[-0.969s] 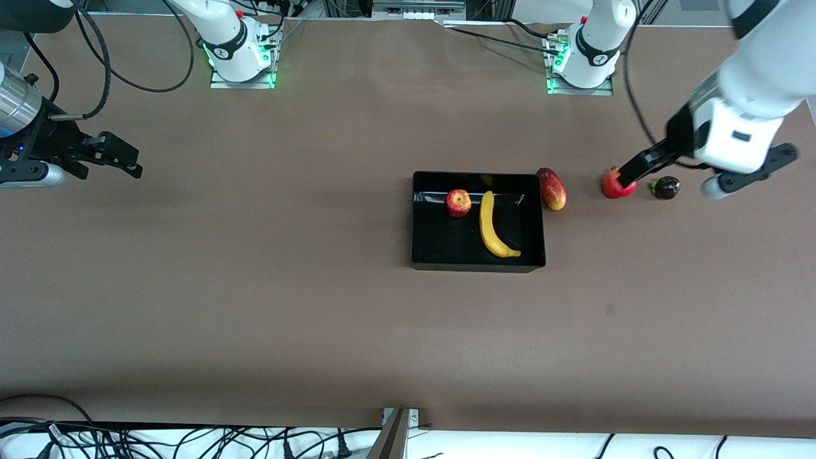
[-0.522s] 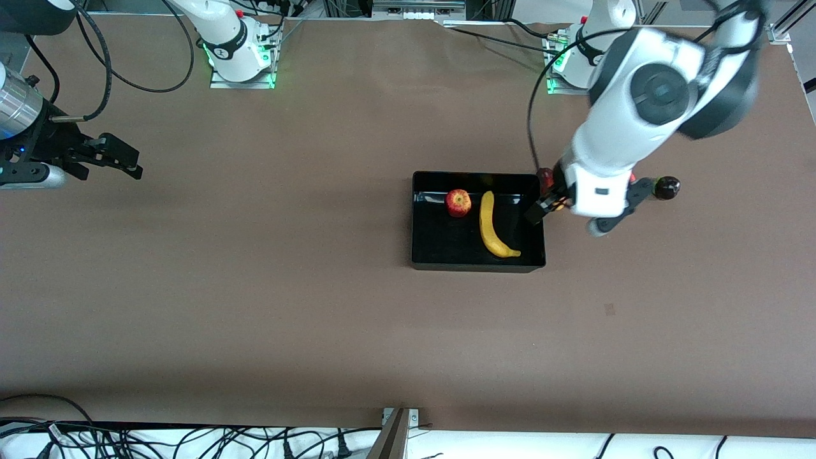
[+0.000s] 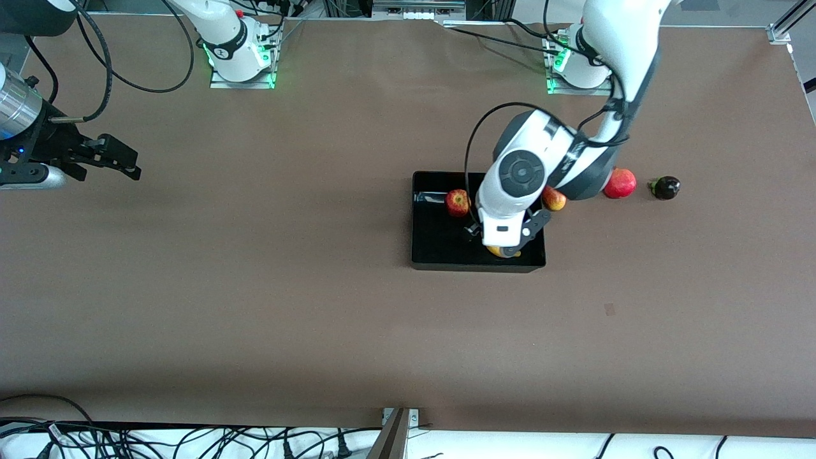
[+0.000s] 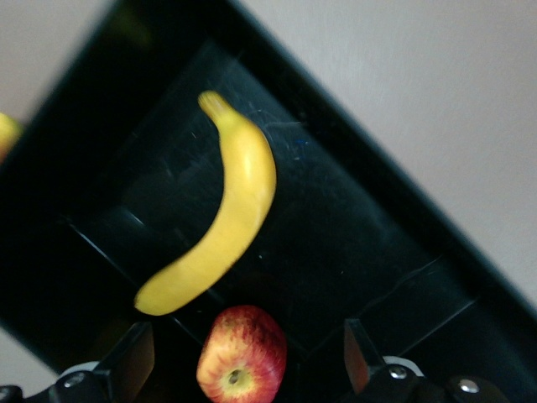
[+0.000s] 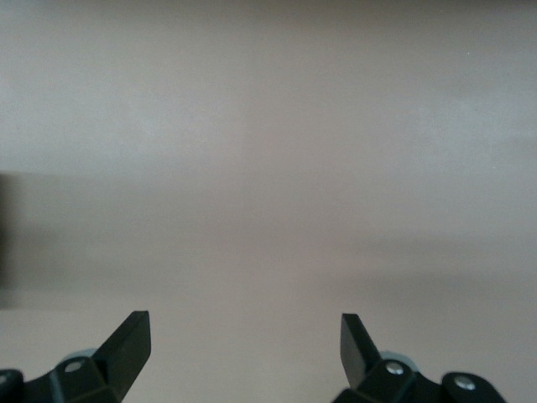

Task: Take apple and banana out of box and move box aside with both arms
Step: 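Close the left gripper on the red apple and lift it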

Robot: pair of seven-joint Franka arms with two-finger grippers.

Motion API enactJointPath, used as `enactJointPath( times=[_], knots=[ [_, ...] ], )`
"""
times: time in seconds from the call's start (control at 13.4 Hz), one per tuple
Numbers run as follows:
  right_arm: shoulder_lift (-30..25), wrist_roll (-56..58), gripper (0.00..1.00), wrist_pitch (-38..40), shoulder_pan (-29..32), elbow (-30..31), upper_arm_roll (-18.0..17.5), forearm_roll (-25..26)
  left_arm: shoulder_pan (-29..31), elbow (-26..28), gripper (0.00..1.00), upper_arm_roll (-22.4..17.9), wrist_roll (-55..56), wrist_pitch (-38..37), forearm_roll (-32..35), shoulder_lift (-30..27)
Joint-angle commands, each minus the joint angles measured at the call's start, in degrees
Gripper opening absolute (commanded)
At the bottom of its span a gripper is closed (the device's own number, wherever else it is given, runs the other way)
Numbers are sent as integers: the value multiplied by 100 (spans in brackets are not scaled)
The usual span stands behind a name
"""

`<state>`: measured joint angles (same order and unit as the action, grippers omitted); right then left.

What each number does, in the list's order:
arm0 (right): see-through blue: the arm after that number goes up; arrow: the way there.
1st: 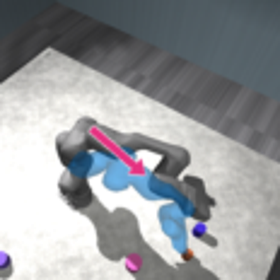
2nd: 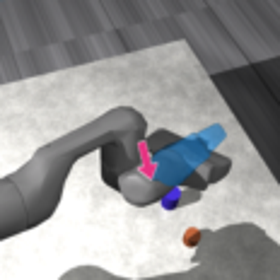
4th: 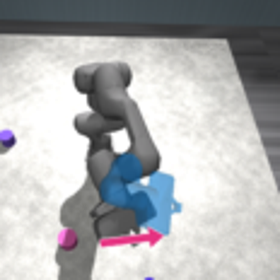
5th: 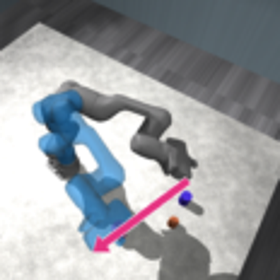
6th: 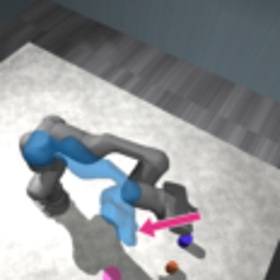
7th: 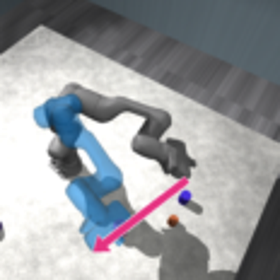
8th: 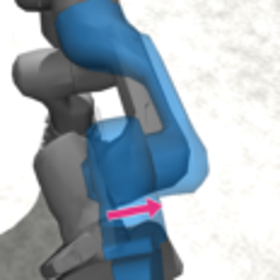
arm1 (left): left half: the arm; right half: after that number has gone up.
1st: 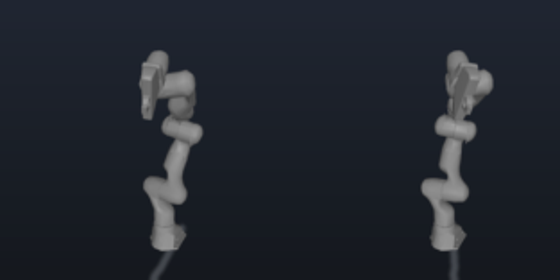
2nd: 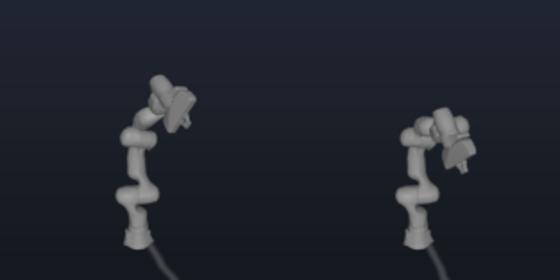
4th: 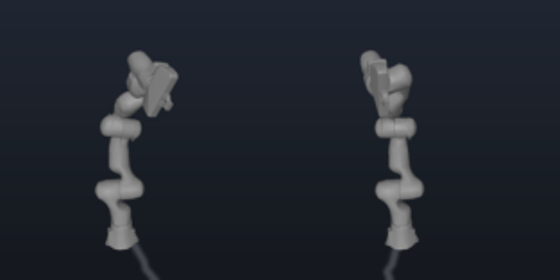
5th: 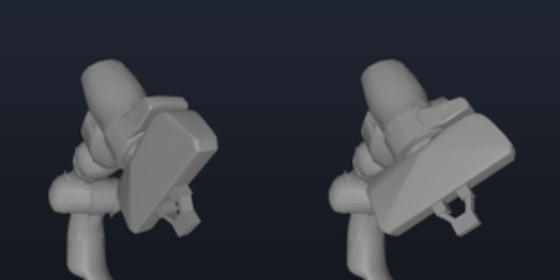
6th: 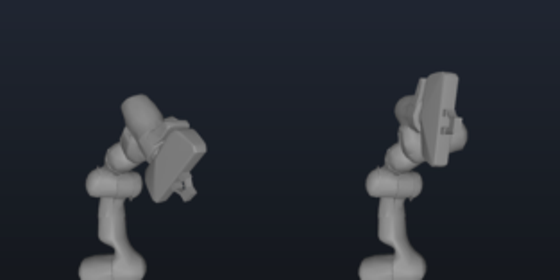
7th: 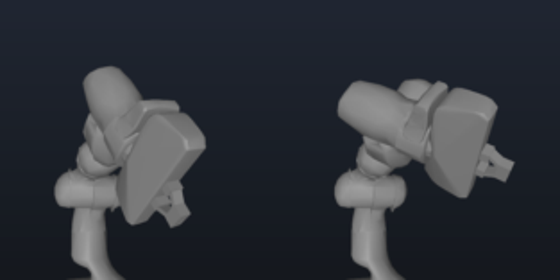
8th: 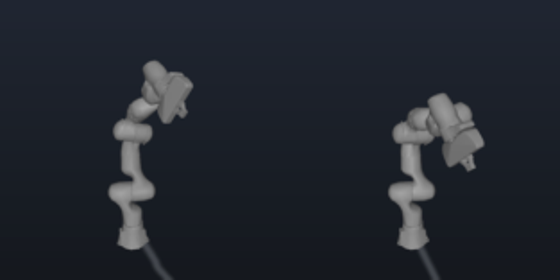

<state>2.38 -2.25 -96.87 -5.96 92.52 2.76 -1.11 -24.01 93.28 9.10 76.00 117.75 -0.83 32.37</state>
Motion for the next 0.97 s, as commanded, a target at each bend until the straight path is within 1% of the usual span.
enactJointPath(
  times=[0.0,0.15,0.22,0.75,0.82,0.89],
  knots=[
    [35,-4,100,2,16,-94,-56,85,-227,417,100,-14,126,546,136,59],
    [35,-4,100,10,7,-94,-56,85,-289,699,100,39,126,854,136,94],
    [35,-4,100,10,7,-94,-56,85,-289,753,100,152,135,951,136,147],
    [17,-4,100,19,-10,-94,-74,85,-298,1219,100,303,415,1576,144,243],
    [17,-4,100,28,-10,-94,-74,85,-298,1210,83,303,433,1576,144,252],
    [26,-4,100,28,-10,-94,-74,85,-298,1210,54,303,442,1585,144,270]
  ],
)
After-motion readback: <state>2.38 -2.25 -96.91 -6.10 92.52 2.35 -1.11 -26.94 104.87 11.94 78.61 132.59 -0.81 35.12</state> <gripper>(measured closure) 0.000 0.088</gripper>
